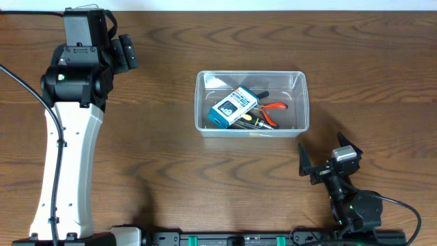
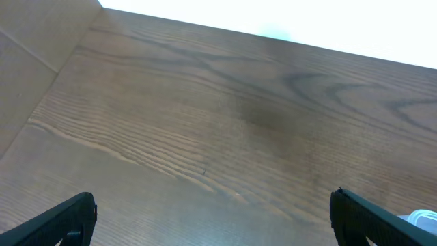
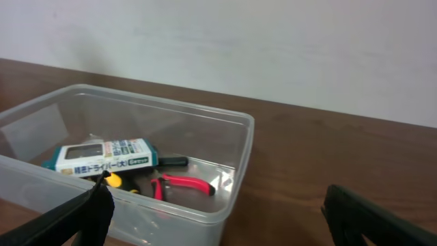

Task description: Pack container

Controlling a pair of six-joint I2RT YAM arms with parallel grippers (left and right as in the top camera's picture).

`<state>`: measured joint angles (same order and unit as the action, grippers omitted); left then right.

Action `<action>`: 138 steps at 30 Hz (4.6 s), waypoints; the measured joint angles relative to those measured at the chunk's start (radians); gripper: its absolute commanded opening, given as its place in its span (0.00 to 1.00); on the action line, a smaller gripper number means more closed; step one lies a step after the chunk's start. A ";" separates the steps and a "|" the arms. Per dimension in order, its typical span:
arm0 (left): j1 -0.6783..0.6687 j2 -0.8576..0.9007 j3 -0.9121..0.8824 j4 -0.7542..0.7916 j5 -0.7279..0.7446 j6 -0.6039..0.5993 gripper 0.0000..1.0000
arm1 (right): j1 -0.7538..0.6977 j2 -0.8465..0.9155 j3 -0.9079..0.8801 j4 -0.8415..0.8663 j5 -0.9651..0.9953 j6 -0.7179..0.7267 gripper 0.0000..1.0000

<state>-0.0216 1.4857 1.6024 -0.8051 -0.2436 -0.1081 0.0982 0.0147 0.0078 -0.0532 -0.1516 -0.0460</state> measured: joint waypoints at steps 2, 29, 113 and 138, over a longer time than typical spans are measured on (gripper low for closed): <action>0.000 0.000 0.000 0.000 0.000 0.000 0.98 | -0.011 0.000 0.000 0.000 -0.002 -0.002 0.99; 0.000 0.000 0.000 0.000 0.000 0.000 0.98 | -0.021 0.000 0.000 -0.001 -0.002 -0.003 0.99; 0.000 -1.475 -1.449 0.518 0.004 -0.262 0.98 | -0.021 0.000 0.000 -0.002 -0.003 -0.010 0.99; 0.000 -1.476 -1.490 0.526 0.004 -0.119 0.98 | -0.021 0.000 0.000 -0.002 -0.003 -0.010 0.99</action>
<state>-0.0216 0.0101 0.1127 -0.2790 -0.2394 -0.2268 0.0776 0.0143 0.0078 -0.0547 -0.1543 -0.0559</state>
